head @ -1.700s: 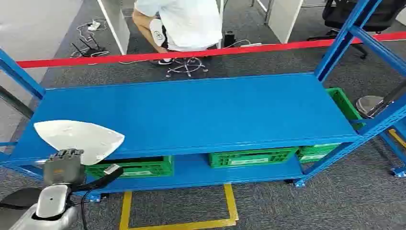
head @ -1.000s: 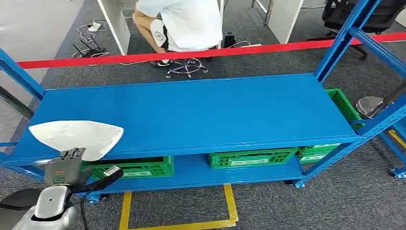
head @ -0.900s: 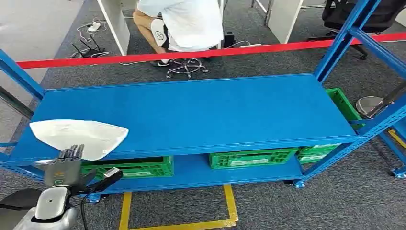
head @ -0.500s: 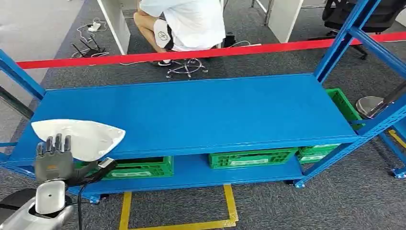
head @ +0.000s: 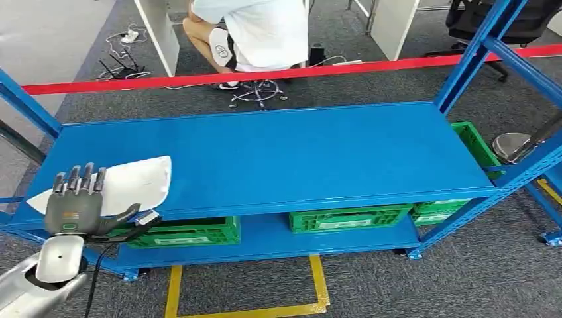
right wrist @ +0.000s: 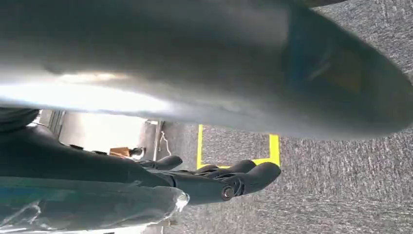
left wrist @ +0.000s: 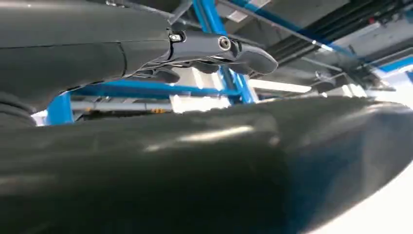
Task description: Take the parts from the cabinet and place them on the table.
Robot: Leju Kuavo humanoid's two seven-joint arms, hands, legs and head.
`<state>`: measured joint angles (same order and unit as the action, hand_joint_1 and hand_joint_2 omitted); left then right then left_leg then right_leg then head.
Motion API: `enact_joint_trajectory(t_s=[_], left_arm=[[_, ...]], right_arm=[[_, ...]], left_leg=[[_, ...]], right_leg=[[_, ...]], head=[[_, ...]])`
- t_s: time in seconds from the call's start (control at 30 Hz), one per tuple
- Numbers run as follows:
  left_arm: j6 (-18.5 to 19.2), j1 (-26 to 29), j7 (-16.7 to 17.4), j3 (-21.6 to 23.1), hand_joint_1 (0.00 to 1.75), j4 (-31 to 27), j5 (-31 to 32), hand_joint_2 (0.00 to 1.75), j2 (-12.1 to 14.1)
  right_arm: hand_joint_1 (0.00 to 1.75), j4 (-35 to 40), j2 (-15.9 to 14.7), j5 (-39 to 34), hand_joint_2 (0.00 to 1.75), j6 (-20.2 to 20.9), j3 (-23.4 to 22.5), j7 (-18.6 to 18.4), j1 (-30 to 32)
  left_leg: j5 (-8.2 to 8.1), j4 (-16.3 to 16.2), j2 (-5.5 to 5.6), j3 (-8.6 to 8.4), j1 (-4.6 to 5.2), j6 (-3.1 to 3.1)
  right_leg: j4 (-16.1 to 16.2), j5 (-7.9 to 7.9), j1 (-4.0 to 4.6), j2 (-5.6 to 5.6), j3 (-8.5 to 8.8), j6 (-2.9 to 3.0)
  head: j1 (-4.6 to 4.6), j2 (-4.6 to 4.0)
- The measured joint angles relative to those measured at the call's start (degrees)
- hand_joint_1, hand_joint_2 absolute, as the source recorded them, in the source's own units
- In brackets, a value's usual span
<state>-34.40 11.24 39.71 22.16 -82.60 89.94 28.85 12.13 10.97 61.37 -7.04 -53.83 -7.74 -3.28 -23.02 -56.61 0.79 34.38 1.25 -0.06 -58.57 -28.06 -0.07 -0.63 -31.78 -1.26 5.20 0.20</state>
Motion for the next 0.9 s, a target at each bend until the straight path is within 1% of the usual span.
enact_joint_trajectory(t_s=[0.07,0.23,0.3,0.4,0.53,0.57,0.6,0.63,0.67,0.7,0.73,0.77,0.8,0.83,0.87,0.9], left_arm=[[-0.1,-0.2,0.2,0.4,0.0,-0.2,0.0,0.0,0.5],[-0.1,-0.2,0.3,1.3,0.0,-0.2,0.0,0.0,0.1],[0.0,-0.1,0.2,1.6,0.0,-0.1,0.0,0.0,-0.5],[0.0,0.1,-1.4,1.7,0.0,0.1,0.0,0.0,-2.1],[0.1,0.2,-1.6,1.7,0.0,0.3,0.0,0.0,-3.1],[-0.3,0.1,-1.6,1.7,0.0,0.4,-1.1,0.0,-3.3],[-1.7,-1.3,-1.2,2.6,0.0,1.6,-4.4,0.0,-3.3],[-2.1,-2.8,-1.6,3.9,0.0,3.1,-6.4,0.0,-3.1],[-1.7,-2.3,-2.3,4.0,0.0,3.3,-5.5,1.75,-3.3],[-1.1,-1.3,-3.2,2.8,0.0,3.0,-2.8,1.75,-3.6],[-0.7,-0.6,-4.6,1.8,0.0,3.0,-1.0,1.75,-4.2],[-0.7,-0.1,-5.5,1.4,0.0,3.0,-0.5,1.75,-4.9],[-0.7,0.0,-6.1,0.9,0.0,3.0,-0.4,1.75,-5.5],[-0.7,0.2,-6.5,0.3,0.0,3.0,-0.2,1.75,-6.0],[-0.8,0.5,-6.9,-0.5,0.0,3.0,-0.1,1.75,-6.4],[-0.8,0.7,-7.0,-1.0,0.0,3.0,-0.1,1.75,-6.7]], right_arm=[[0.0,0.0,0.0,-0.2,0.0,0.0,0.0,0.0,0.0],[0.0,0.0,0.0,-0.4,0.0,0.3,0.0,0.0,0.0],[0.0,0.0,0.0,-0.4,0.0,0.5,0.0,0.0,0.0],[0.0,0.0,0.0,-0.3,0.0,0.6,0.0,0.0,-0.1],[0.0,0.0,0.0,-0.2,0.0,0.6,0.0,0.0,-0.1],[0.0,0.1,-0.2,-1.4,0.0,-0.4,0.0,0.0,-0.1],[0.0,1.5,-2.4,-4.8,0.0,-2.7,0.3,0.0,0.1],[0.0,2.7,-3.1,-11.5,0.0,-6.2,1.3,-0.1,0.2],[0.0,2.7,-4.2,-19.8,0.0,-9.1,3.5,-0.1,0.0],[0.0,1.8,-4.8,-31.5,0.0,-10.3,7.3,0.7,-0.3],[0.0,1.4,-5.7,-47.2,0.0,-9.7,12.8,2.1,-0.3],[0.0,1.3,-6.0,-62.2,0.0,-9.1,18.6,3.9,-0.3],[0.0,0.9,-5.8,-79.2,0.0,-8.2,27.1,5.6,-0.3],[0.0,0.6,-5.9,-95.6,0.0,-8.0,34.5,6.4,-0.2],[0.0,0.2,-6.1,-113.9,0.0,-8.0,46.9,6.4,-0.3],[0.0,0.0,-6.3,-123.5,0.0,-8.4,55.4,11.0,-0.4]], left_leg=[[0.0,0.0,0.0,0.0,0.0,0.0],[-0.01,0.0,0.0,0.01,0.01,0.0],[-0.01,0.0,0.0,0.01,0.02,0.0],[-0.02,0.0,0.0,0.01,0.02,0.0],[-0.02,0.0,0.01,0.01,0.02,0.0],[-0.02,0.0,0.01,-0.01,0.01,0.01],[0.01,0.0,0.13,0.09,0.1,0.05],[0.13,0.0,0.2,0.16,0.23,0.23],[0.15,0.1,0.19,0.11,0.21,0.18],[0.05,0.1,-0.08,0.02,0.02,0.02],[0.06,0.1,-0.16,0.05,-0.07,-0.04],[0.06,0.0,-0.24,0.12,-0.34,-0.04],[0.08,0.0,-0.23,0.14,-0.35,-0.04],[0.08,0.0,-0.23,0.11,-0.33,-0.02],[0.08,0.0,-0.18,0.04,-0.33,-0.02],[0.06,0.0,-0.1,0.02,-0.32,-0.01]], right_leg=[[0.0,-0.01,0.0,0.0,0.0,0.01],[0.0,-0.01,-0.01,0.01,0.01,0.01],[0.0,-0.01,-0.01,0.01,0.01,0.01],[0.0,-0.01,-0.01,0.0,0.01,0.01],[0.0,-0.01,-0.01,0.01,0.02,0.01],[0.1,0.0,-0.04,0.02,-0.03,-0.01],[0.1,0.04,-0.1,0.15,0.08,-0.07],[0.0,0.04,-0.21,0.26,0.39,-0.17],[0.0,0.04,-0.18,0.18,0.57,-0.14],[0.1,0.09,0.05,-0.08,0.63,-0.02],[0.1,0.22,0.18,-0.26,0.67,0.19],[0.4,0.41,0.39,-0.33,0.67,0.05],[0.5,0.44,0.38,-0.31,0.62,0.03],[0.5,0.42,0.34,-0.26,0.63,0.02],[0.5,0.34,0.31,-0.22,0.04,-0.04],[0.5,0.25,0.31,-0.23,0.11,-0.07]], head=[[-0.02,0.0],[0.0,0.0],[0.0,0.0],[0.0,0.0],[0.0,0.0],[-0.02,0.0],[0.11,0.0],[-0.04,0.0],[0.24,0.0],[0.08,0.0],[0.09,0.0],[0.2,0.0],[0.13,0.0],[0.22,0.0],[0.24,0.0],[0.31,0.0]])
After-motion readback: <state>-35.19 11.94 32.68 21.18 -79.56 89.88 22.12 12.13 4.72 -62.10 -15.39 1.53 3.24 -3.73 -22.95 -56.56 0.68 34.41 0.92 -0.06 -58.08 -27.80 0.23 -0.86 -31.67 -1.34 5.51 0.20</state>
